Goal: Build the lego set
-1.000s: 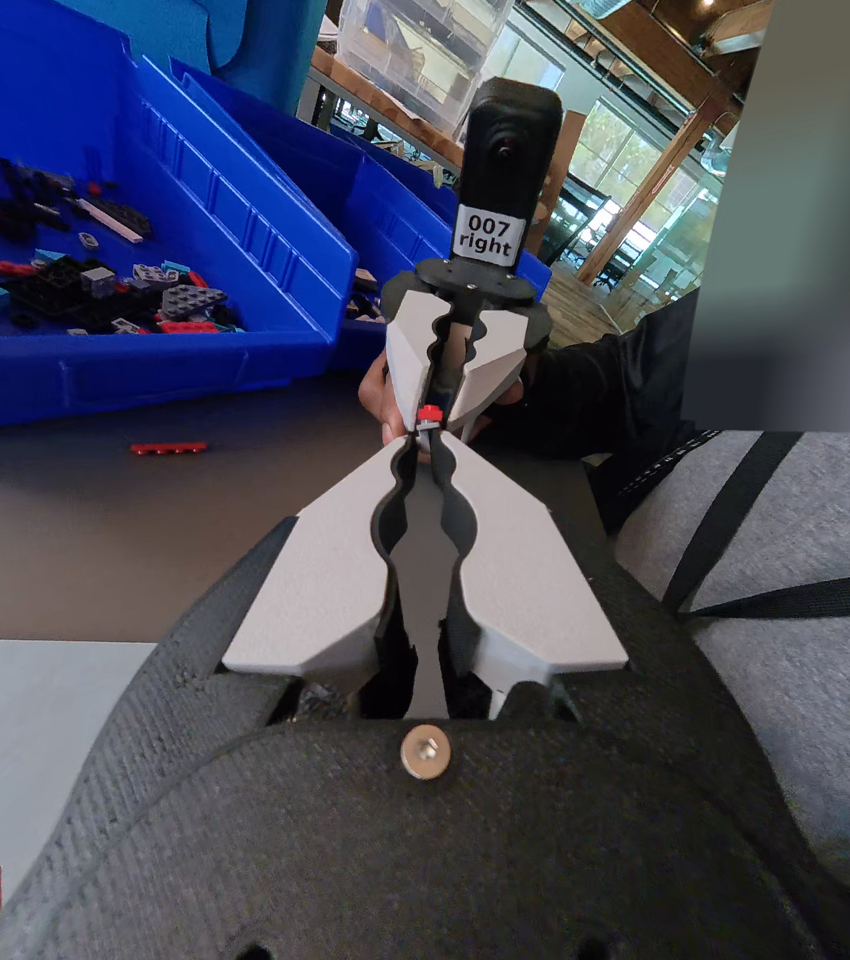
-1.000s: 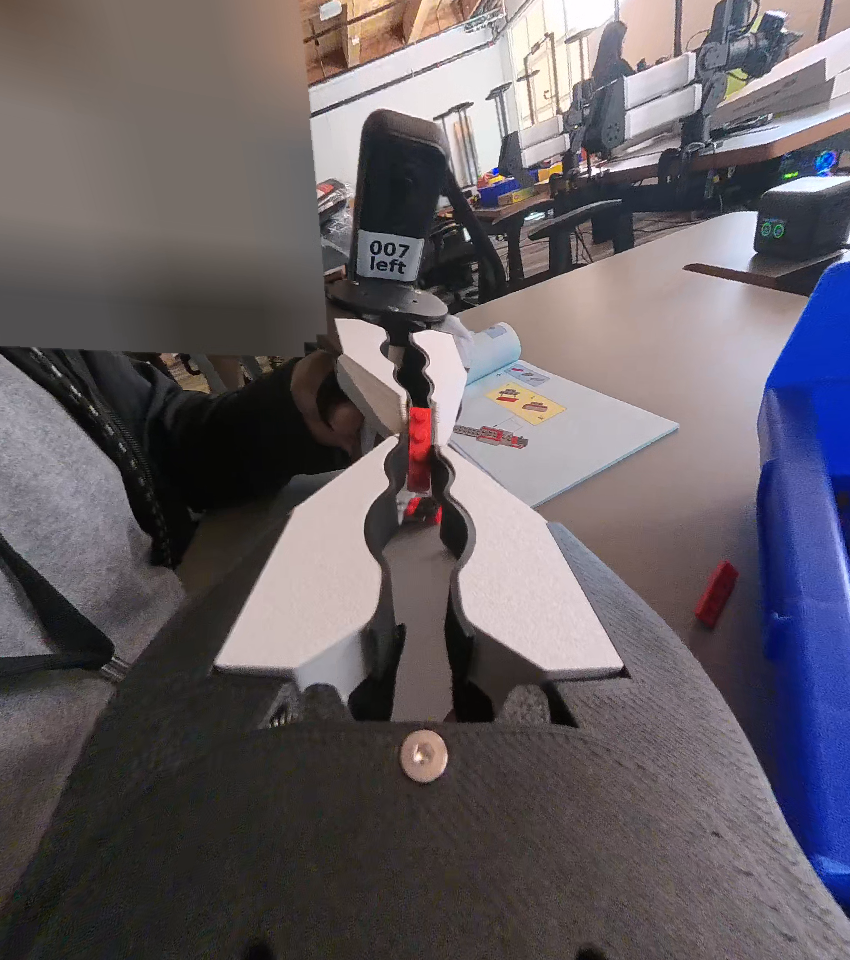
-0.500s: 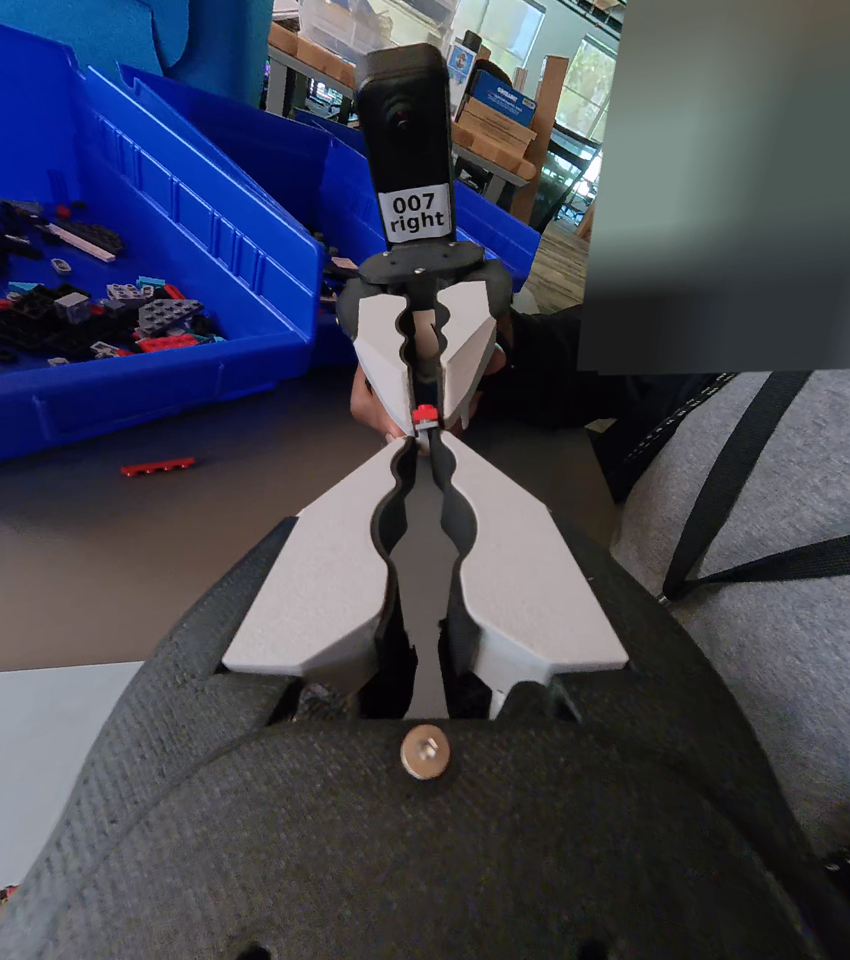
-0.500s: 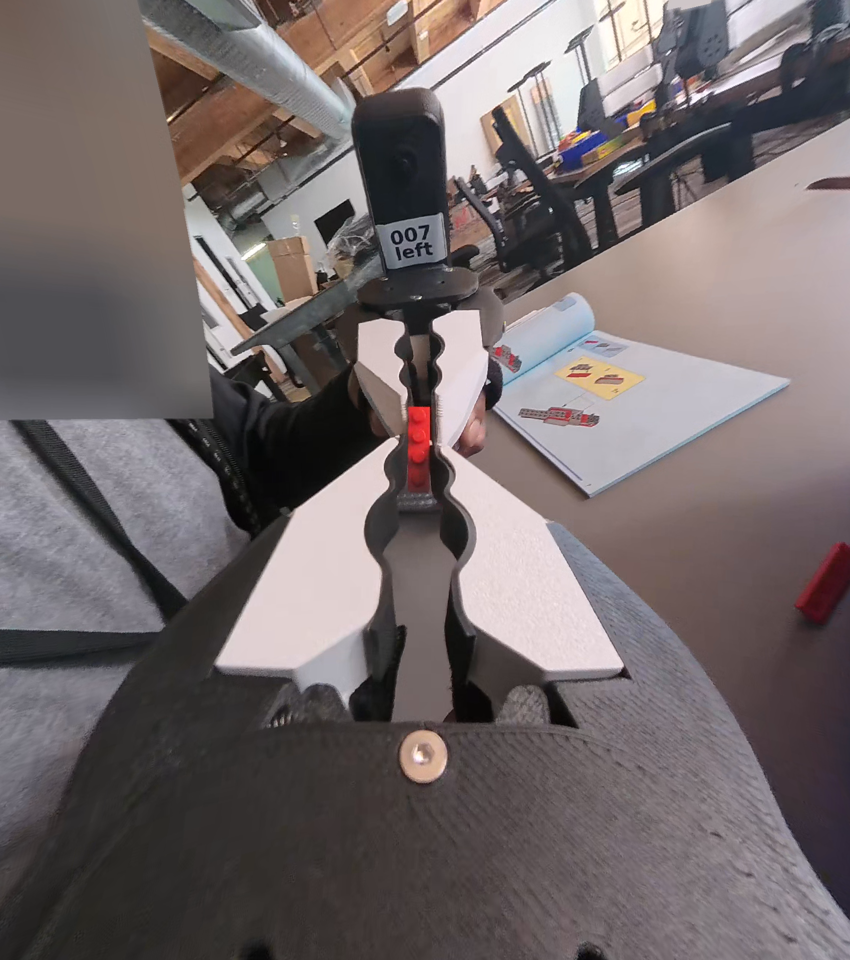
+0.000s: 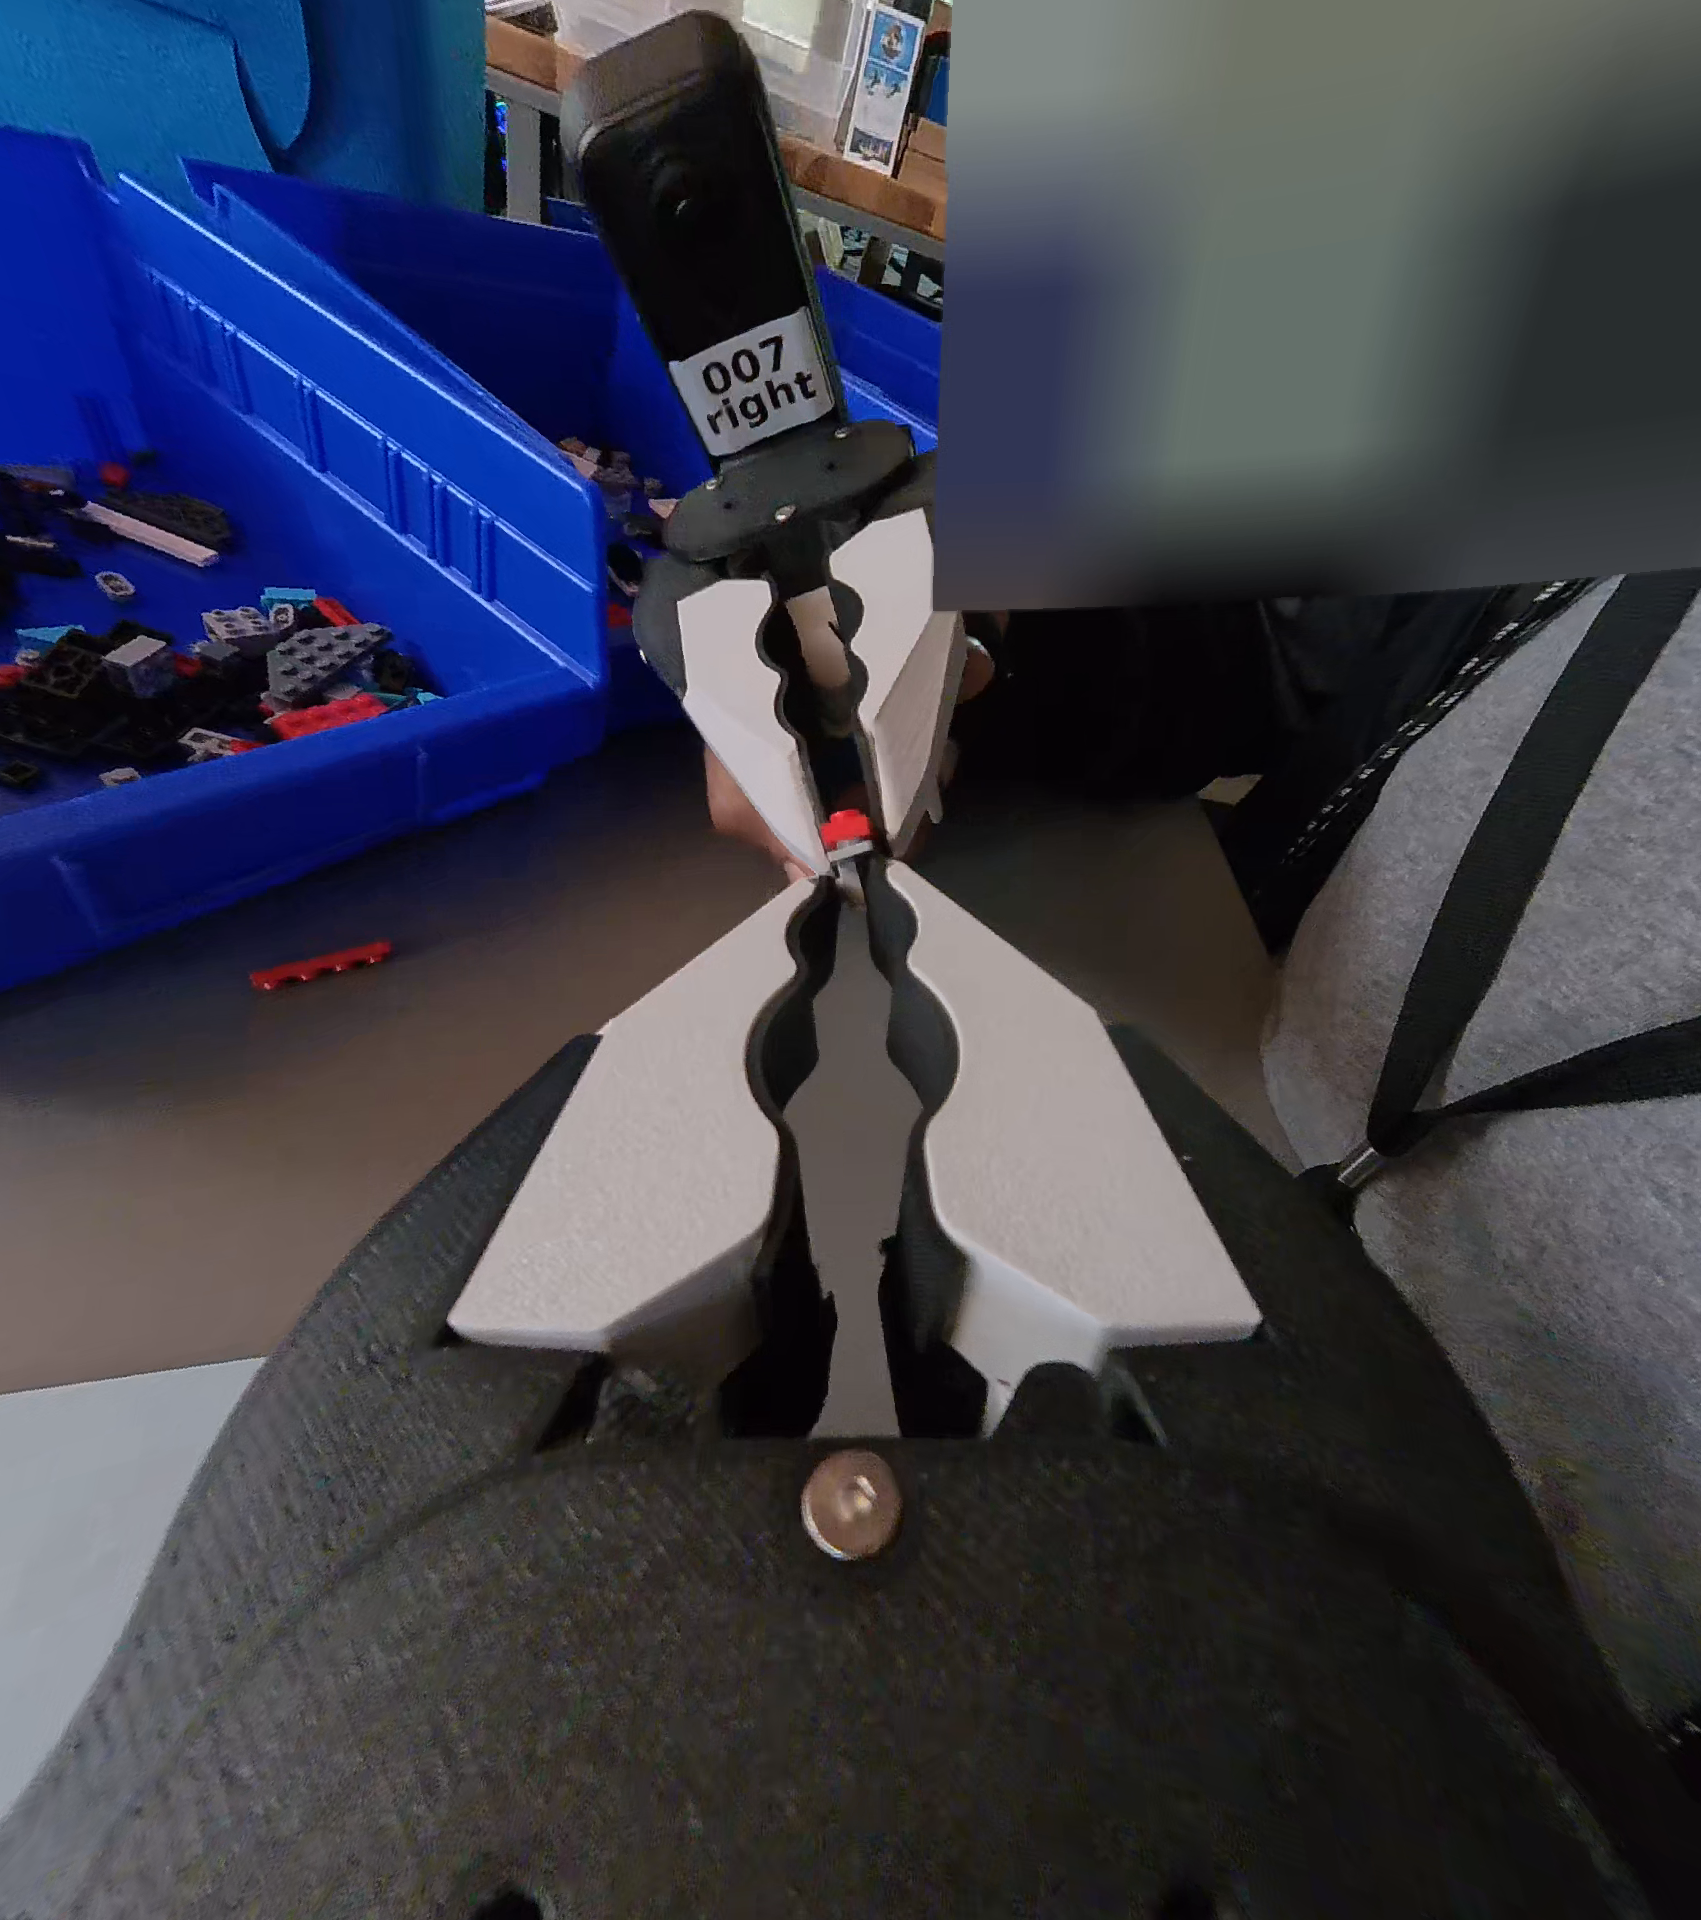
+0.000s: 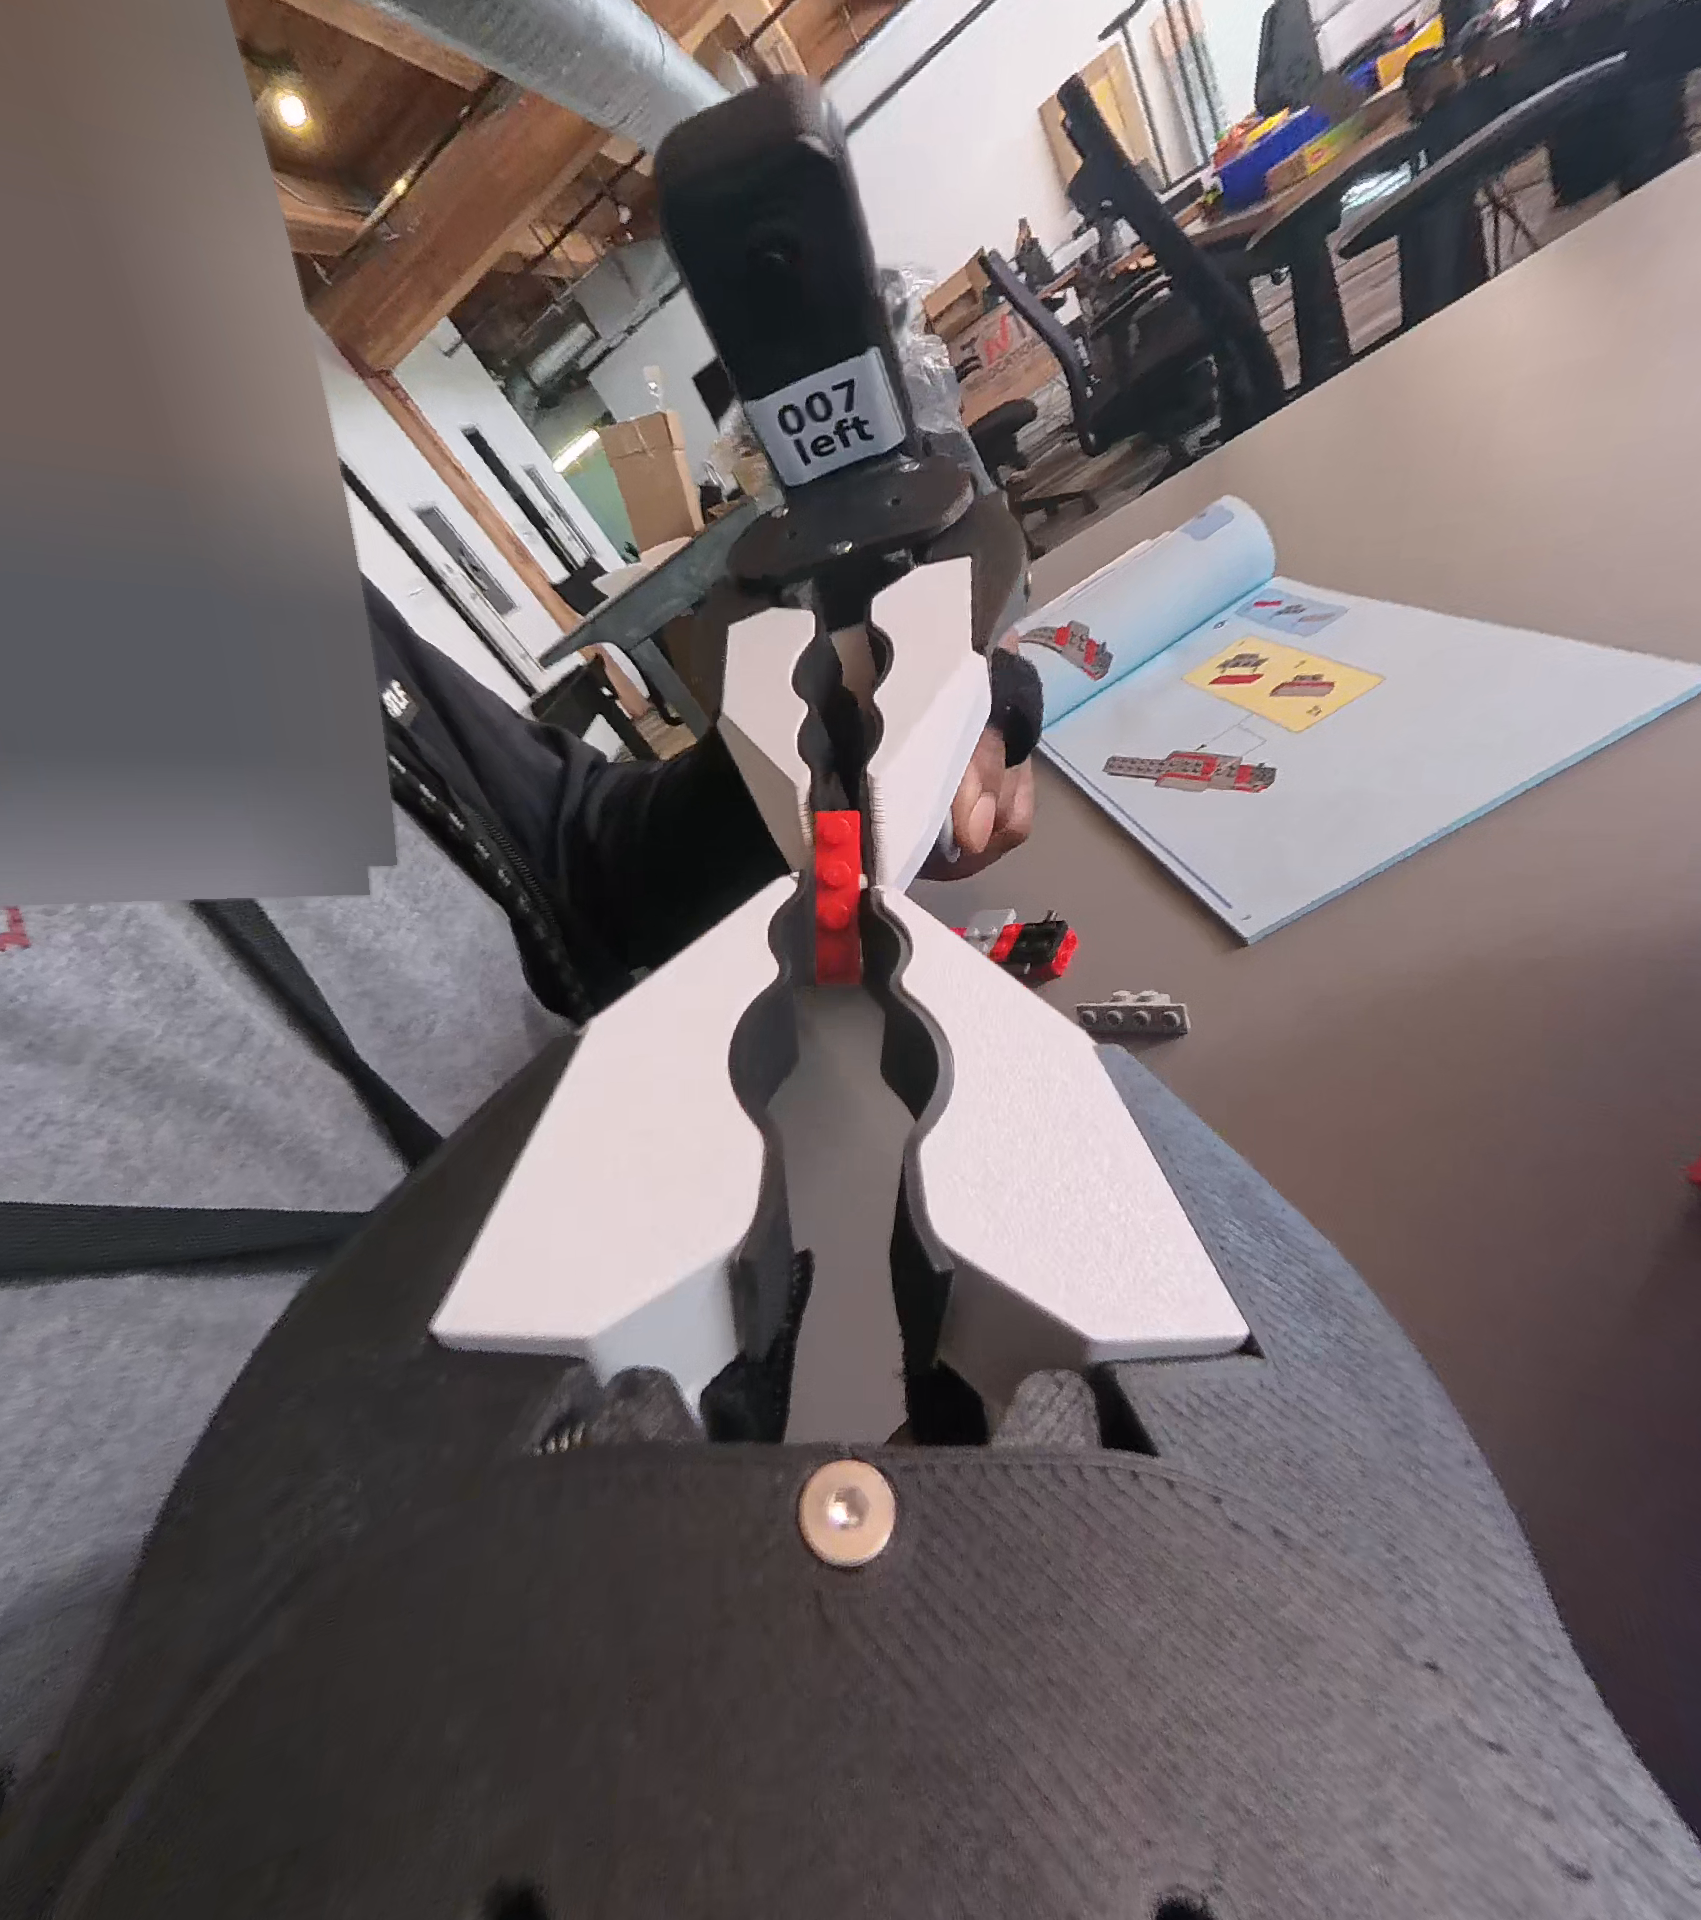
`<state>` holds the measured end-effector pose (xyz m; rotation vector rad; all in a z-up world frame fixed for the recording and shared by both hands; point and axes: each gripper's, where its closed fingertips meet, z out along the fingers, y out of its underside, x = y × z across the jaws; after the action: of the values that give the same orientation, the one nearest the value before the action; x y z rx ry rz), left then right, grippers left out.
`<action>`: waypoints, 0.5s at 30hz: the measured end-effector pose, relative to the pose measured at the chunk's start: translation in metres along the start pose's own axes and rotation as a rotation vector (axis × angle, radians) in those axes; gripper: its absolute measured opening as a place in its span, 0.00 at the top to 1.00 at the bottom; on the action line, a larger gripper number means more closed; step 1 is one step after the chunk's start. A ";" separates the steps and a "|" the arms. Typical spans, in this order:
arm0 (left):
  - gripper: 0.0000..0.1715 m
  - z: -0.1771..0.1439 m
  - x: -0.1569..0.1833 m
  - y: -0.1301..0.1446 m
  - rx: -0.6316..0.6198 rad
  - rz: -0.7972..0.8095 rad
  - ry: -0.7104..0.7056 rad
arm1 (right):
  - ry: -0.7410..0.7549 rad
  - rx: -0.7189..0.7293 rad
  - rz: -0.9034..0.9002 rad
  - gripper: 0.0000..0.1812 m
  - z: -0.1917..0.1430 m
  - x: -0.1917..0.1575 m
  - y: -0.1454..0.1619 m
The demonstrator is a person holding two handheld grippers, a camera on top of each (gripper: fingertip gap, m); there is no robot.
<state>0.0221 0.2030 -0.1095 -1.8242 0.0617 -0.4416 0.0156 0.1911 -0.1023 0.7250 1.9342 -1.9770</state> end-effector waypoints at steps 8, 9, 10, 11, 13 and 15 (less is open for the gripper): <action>0.97 0.000 -0.006 -0.003 0.023 0.024 -0.046 | 0.008 0.028 0.032 0.94 -0.002 0.004 -0.003; 0.97 0.000 -0.006 -0.005 0.030 0.031 -0.052 | 0.005 0.034 0.040 0.94 -0.002 0.004 -0.004; 0.97 -0.001 -0.006 -0.006 0.037 0.038 -0.056 | -0.001 0.041 0.052 0.94 -0.002 0.004 -0.004; 0.97 -0.001 -0.006 -0.007 0.041 0.046 -0.059 | -0.008 0.047 0.061 0.95 -0.003 0.004 -0.005; 0.96 -0.001 -0.006 -0.007 0.040 0.062 -0.067 | -0.016 0.052 0.077 0.95 -0.002 0.004 -0.005; 0.95 -0.002 -0.007 -0.008 0.043 0.064 -0.077 | -0.023 0.059 0.094 0.95 -0.003 0.004 -0.005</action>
<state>0.0139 0.2056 -0.1038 -1.7902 0.0570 -0.3244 0.0099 0.1944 -0.0998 0.7892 1.8015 -1.9842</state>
